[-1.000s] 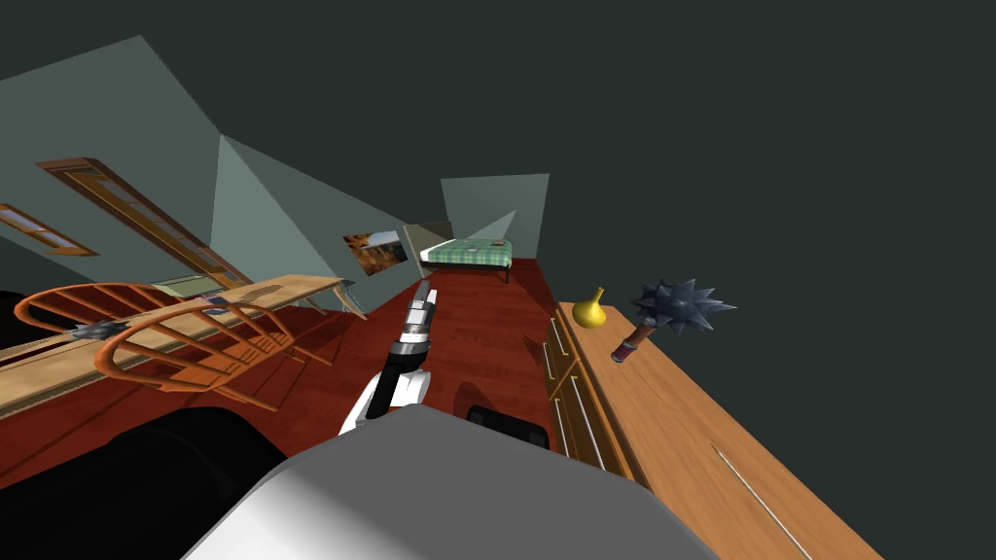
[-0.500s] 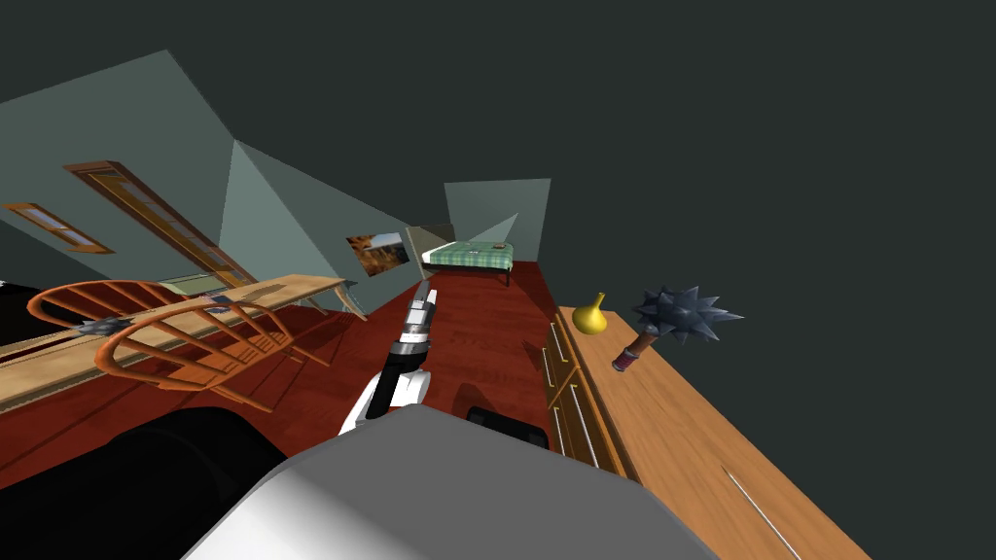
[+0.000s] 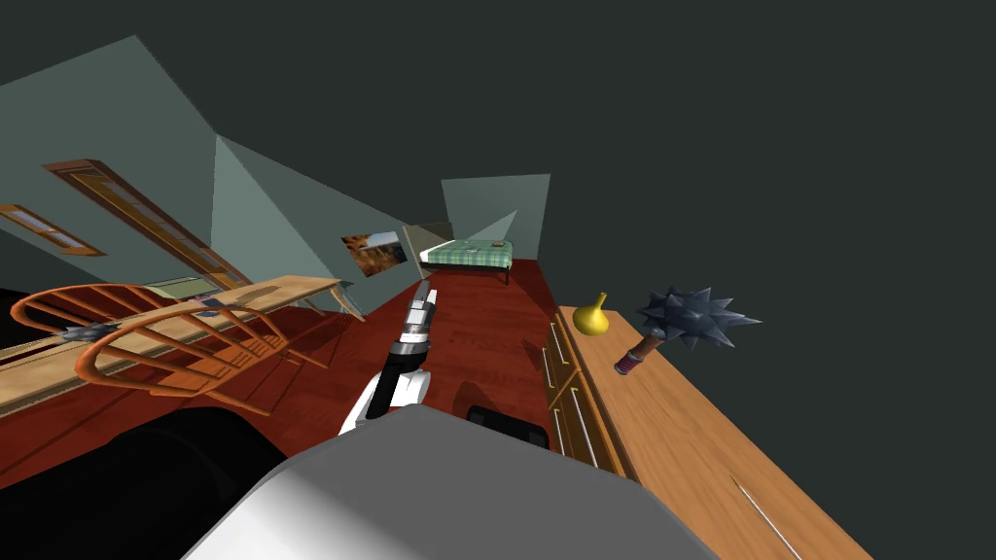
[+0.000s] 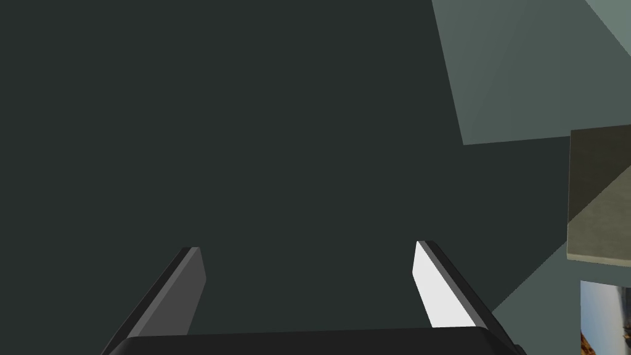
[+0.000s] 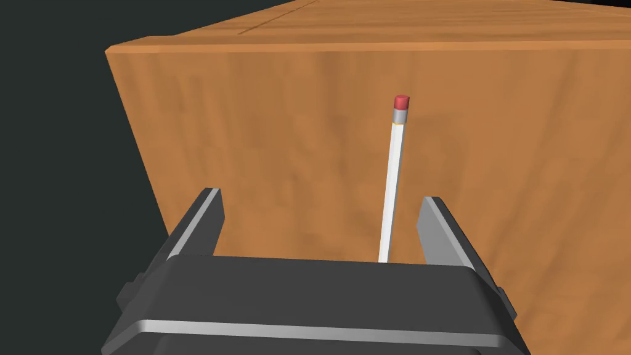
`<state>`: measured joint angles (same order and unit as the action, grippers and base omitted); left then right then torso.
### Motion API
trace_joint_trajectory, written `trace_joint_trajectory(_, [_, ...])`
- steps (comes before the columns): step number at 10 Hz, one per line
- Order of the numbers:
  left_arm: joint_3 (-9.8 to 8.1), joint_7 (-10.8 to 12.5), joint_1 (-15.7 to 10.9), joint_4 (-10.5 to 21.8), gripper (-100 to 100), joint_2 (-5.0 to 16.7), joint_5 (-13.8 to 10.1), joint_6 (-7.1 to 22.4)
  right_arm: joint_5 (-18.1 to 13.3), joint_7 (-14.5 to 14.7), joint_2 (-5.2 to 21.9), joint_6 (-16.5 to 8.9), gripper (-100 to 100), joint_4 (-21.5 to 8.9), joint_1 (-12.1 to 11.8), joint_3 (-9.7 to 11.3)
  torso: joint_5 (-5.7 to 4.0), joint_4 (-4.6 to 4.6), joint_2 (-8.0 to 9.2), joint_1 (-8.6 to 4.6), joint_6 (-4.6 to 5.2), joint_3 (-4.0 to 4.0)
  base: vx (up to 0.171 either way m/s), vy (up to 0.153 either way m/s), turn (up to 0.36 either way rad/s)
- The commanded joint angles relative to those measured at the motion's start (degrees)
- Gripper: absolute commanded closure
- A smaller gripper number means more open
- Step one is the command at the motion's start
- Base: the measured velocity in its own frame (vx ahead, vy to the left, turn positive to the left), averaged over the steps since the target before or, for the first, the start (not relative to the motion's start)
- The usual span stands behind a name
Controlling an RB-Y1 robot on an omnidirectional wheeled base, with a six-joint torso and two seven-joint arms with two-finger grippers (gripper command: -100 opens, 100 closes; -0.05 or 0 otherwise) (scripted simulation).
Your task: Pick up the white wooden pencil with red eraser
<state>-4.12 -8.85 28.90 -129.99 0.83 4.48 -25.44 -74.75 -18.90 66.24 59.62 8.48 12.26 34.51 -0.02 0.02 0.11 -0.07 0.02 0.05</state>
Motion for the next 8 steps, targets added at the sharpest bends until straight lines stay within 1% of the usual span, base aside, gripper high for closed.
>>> trace_joint_trajectory(1, [0.00, 0.0, 0.0, 0.0, 0, 0.0, 0.0, 0.0, 1.0, 1.8, -2.0, 0.0, -100, 0.1, 1.5, 1.4, 0.00, 0.00, 0.00, 0.00, 0.00, 0.00, 0.060, -0.008, -0.082])
trace_joint_trajectory(2, [0.00, 0.0, 0.0, 0.0, 0, 0.0, 0.0, 0.0, 1.0, 1.8, -2.0, 0.0, -100, 0.1, 1.5, 1.4, -0.01, -0.03, -0.19, -0.04, 0.03, -0.10, 0.078, -0.005, -0.055])
trace_joint_trajectory(3, [0.00, 0.0, 0.0, 0.0, 0, 0.0, 0.0, 0.0, 1.5, 2.3, -3.0, 0.0, -100, 0.1, 2.0, 1.8, -0.01, -0.06, -0.29, -0.03, 0.00, -0.16, 0.071, -0.013, -0.025])
trace_joint_trajectory(4, [0.00, 0.0, 0.0, 0.0, 0, 0.0, 0.0, 0.0, 1.5, 2.3, -3.0, 0.0, -100, 0.1, 2.0, 1.8, -0.01, -0.07, -0.30, -0.06, 0.00, -0.17, 0.045, -0.008, -0.007])
trace_joint_trajectory(5, [0.00, 0.0, 0.0, 0.0, 0, 0.0, 0.0, 0.0, 1.9, 2.8, -5.1, -0.2, -100, 0.4, 2.0, 2.3, -0.01, -0.06, -0.25, -0.04, -0.01, -0.15, 0.031, 0.002, -0.015])
trace_joint_trajectory(6, [0.00, 0.0, 0.0, 0.0, 0, 0.0, 0.0, 0.0, 1.9, 2.8, -5.1, -0.2, -100, 0.4, 2.0, 2.3, -0.02, -0.04, -0.17, -0.03, 0.03, -0.10, 0.019, 0.003, -0.025])
trace_joint_trajectory(7, [0.00, 0.0, 0.0, 0.0, 0, 0.0, 0.0, 0.0, 1.8, 2.9, -5.2, -0.1, -100, -0.7, 2.6, 2.2, 0.00, -0.03, -0.14, -0.01, -0.01, -0.08, 0.006, 0.002, 0.005])
trace_joint_trajectory(8, [0.00, 0.0, 0.0, 0.0, 0, 0.0, 0.0, 0.0, 1.8, 3.4, -5.5, 0.1, 0, -1.3, 3.0, 2.3, 0.01, -0.02, -0.08, -0.01, 0.02, -0.05, 0.000, 0.000, 0.000])
